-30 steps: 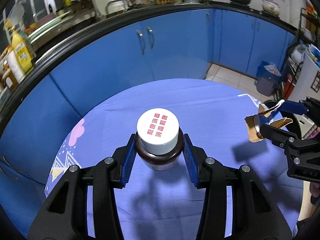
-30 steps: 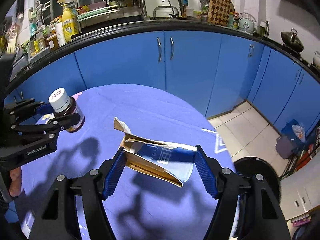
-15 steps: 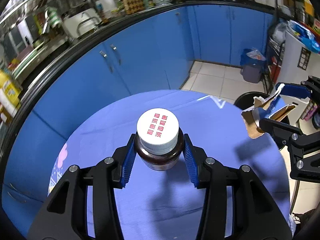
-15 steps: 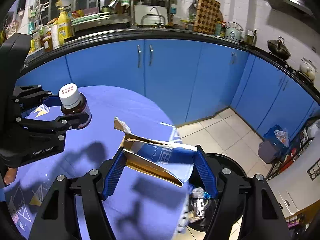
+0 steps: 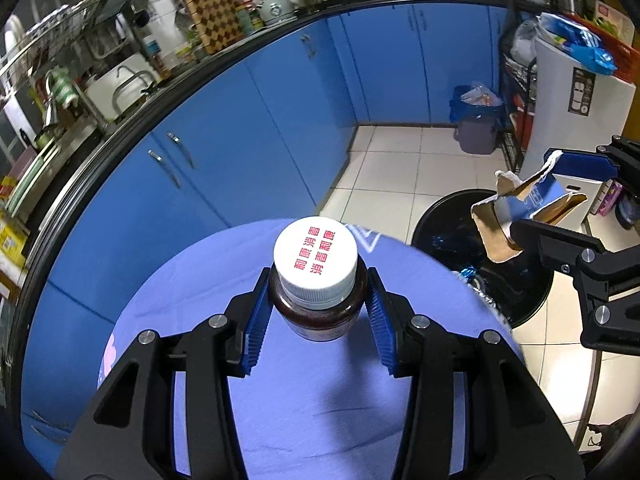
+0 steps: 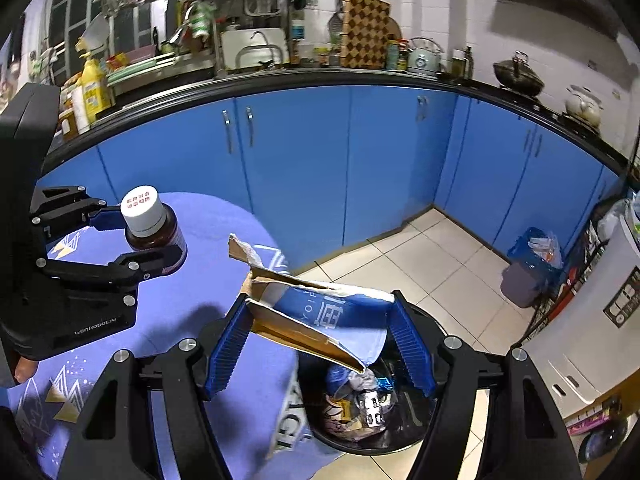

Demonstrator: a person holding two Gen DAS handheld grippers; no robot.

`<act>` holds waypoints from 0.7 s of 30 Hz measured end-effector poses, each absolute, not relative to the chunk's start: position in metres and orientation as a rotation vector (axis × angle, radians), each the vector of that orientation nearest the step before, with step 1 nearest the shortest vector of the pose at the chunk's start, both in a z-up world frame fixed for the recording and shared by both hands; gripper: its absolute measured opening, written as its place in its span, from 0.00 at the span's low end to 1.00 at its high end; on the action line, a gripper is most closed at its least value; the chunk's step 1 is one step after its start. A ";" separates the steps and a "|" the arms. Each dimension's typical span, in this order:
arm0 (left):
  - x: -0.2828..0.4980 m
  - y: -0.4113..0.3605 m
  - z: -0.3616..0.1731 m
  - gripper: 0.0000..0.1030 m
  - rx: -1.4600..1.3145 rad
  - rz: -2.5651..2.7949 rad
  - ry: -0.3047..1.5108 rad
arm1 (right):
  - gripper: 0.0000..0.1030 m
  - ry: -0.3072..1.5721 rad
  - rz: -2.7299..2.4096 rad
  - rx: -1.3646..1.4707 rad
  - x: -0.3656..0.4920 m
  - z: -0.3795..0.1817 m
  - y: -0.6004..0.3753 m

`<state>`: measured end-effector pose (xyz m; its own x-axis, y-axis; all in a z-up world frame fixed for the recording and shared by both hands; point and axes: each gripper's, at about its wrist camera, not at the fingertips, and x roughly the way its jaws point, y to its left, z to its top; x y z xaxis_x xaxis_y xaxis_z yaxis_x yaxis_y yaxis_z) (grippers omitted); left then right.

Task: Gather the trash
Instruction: 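Carry both items over the bin and open the right tool to drop the box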

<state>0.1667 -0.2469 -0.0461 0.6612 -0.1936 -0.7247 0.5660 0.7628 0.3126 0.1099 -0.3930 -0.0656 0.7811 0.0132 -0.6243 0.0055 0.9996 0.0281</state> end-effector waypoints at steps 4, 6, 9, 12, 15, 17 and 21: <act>0.166 -0.260 -0.046 0.45 0.571 -0.469 0.724 | 0.65 0.669 -0.013 0.062 0.107 -0.066 -0.409; 0.167 -0.265 -0.046 0.45 0.579 -0.473 0.722 | 0.65 0.666 -0.021 0.080 0.108 -0.066 -0.415; 0.167 -0.274 -0.045 0.45 0.590 -0.477 0.716 | 0.65 0.655 -0.031 0.093 0.108 -0.065 -0.424; 0.170 -0.279 -0.046 0.45 0.596 -0.478 0.713 | 0.65 0.641 -0.041 0.112 0.111 -0.063 -0.433; 0.173 -0.282 -0.045 0.45 0.593 -0.478 0.713 | 0.66 0.620 -0.054 0.127 0.114 -0.061 -0.441; 0.175 -0.284 -0.045 0.45 0.592 -0.477 0.713 | 0.66 0.614 -0.060 0.137 0.116 -0.060 -0.443; 0.176 -0.285 -0.045 0.46 0.592 -0.477 0.715 | 0.66 0.603 -0.064 0.162 0.124 -0.057 -0.451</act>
